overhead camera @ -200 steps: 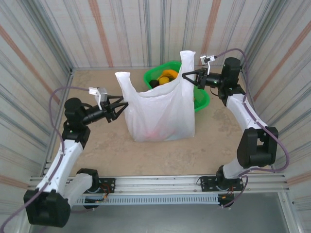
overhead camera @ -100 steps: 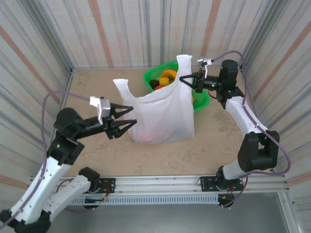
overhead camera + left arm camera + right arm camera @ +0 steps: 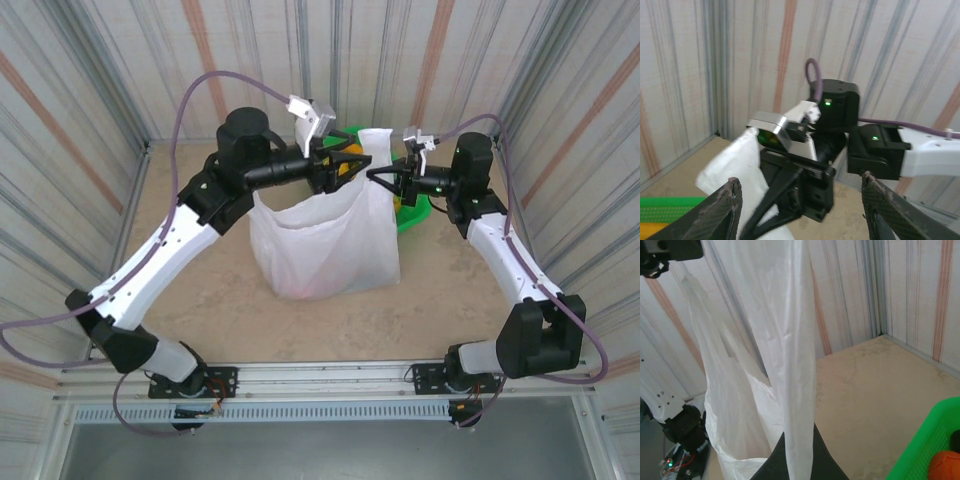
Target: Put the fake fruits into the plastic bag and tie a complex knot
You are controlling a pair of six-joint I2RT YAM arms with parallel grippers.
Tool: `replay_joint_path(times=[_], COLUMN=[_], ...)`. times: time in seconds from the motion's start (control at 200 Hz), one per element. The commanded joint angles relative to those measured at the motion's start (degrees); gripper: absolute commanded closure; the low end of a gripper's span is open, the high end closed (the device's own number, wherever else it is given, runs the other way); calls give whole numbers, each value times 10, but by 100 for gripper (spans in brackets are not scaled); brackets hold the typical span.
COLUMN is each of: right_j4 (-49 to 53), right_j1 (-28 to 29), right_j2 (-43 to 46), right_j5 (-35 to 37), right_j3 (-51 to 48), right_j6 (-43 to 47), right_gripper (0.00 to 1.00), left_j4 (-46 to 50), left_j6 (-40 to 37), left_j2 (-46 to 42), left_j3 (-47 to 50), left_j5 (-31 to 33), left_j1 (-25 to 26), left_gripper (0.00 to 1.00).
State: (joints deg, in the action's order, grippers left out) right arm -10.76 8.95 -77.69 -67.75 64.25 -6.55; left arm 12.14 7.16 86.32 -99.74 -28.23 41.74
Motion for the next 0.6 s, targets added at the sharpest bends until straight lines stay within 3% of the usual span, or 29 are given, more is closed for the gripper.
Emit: replay_joint_path(times=[0.0,0.436,0.596], right_j4=[5,1,1], right_j1=[7,16,19], right_j2=[15,25,24], right_j5=[-18,-35,-34], right_j3=[-7,-12,-11], right_j6=[23,29,30], right_gripper=[100,100,100], left_j4=[33,-3,-28], left_j6=[-28,5,21], left_j2=[31,89,101], left_j3=[-43,-70,-73], left_j5=[26,13,-37], left_j1=[-2,-39,-49], left_gripper=[35,34,35])
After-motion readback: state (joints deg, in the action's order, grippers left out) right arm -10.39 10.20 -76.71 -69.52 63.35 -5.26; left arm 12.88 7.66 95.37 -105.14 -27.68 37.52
